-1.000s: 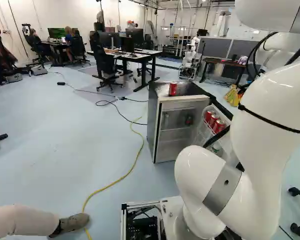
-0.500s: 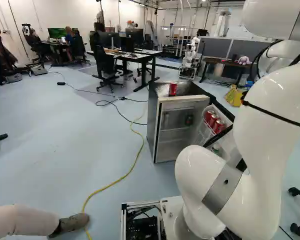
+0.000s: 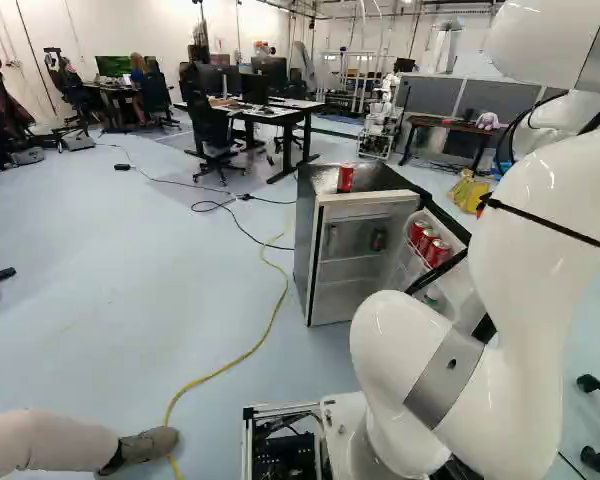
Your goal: Grab a drink from the fridge
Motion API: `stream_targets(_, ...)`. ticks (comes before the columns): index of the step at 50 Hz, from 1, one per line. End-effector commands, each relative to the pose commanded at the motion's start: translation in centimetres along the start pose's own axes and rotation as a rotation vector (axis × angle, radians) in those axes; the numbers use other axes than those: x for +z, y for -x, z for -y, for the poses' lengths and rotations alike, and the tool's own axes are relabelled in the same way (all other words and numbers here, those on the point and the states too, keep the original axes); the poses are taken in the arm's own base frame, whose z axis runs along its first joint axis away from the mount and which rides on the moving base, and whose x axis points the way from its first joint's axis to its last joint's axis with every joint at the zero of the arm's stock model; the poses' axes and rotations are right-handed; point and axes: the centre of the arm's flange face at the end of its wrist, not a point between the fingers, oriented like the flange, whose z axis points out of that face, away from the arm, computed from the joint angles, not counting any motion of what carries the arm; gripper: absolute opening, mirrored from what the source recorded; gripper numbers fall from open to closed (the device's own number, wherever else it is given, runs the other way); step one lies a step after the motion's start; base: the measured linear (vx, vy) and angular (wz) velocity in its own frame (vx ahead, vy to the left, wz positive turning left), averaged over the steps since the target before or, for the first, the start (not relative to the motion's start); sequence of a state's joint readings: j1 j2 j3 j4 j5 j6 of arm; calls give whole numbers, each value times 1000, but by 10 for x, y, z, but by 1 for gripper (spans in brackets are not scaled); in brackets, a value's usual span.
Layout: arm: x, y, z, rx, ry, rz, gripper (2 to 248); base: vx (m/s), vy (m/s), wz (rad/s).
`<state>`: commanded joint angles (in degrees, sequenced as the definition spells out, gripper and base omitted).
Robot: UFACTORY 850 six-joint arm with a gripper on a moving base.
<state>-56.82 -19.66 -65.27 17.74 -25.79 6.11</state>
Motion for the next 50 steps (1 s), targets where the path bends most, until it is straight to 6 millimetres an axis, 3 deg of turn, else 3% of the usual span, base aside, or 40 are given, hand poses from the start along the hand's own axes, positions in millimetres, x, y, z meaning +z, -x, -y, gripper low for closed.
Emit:
stream_targets(32,46,0,-7,9,26,64,247,0,0,0)
stream_targets(50,49,2,-7,9,28,70,247,0,0,0)
